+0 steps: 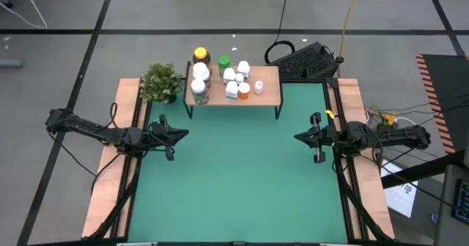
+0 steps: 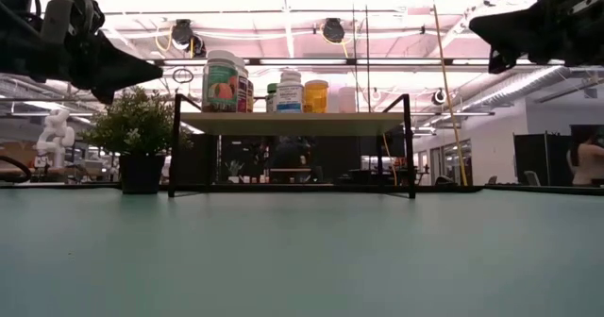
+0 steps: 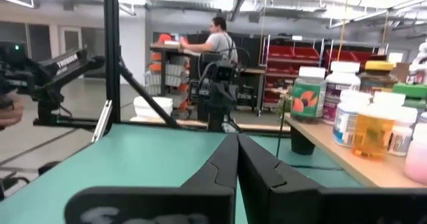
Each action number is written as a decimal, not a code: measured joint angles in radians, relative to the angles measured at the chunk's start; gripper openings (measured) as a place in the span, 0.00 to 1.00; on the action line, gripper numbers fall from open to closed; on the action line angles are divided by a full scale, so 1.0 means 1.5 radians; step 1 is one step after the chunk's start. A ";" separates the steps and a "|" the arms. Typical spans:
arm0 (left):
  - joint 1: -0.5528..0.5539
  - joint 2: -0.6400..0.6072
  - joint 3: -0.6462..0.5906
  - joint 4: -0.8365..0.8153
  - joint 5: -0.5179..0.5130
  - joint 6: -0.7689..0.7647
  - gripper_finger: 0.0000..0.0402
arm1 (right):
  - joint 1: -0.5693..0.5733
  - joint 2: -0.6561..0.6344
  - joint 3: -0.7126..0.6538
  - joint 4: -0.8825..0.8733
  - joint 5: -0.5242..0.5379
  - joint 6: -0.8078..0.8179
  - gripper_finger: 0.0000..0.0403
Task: Pick and place medicine bottles onto shelf by color
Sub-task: Return to Home Position
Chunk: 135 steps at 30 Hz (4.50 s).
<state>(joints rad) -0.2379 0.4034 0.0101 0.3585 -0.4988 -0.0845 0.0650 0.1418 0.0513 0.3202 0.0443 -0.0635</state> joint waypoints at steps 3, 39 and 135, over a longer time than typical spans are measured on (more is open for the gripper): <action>-0.001 0.000 0.000 -0.021 0.001 -0.013 0.06 | 0.000 -0.023 -0.001 -0.023 -0.012 -0.003 0.00; -0.027 -0.249 0.002 -0.128 0.174 0.207 0.06 | 0.000 -0.063 -0.004 -0.125 -0.010 -0.023 0.00; 0.110 -0.202 0.003 -0.233 0.326 0.053 0.06 | 0.000 -0.062 -0.004 -0.116 -0.013 -0.123 0.00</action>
<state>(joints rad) -0.0731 0.1009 0.0143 0.0089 -0.0093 -0.0048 0.0651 0.0486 0.0456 0.1455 0.0243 -0.2481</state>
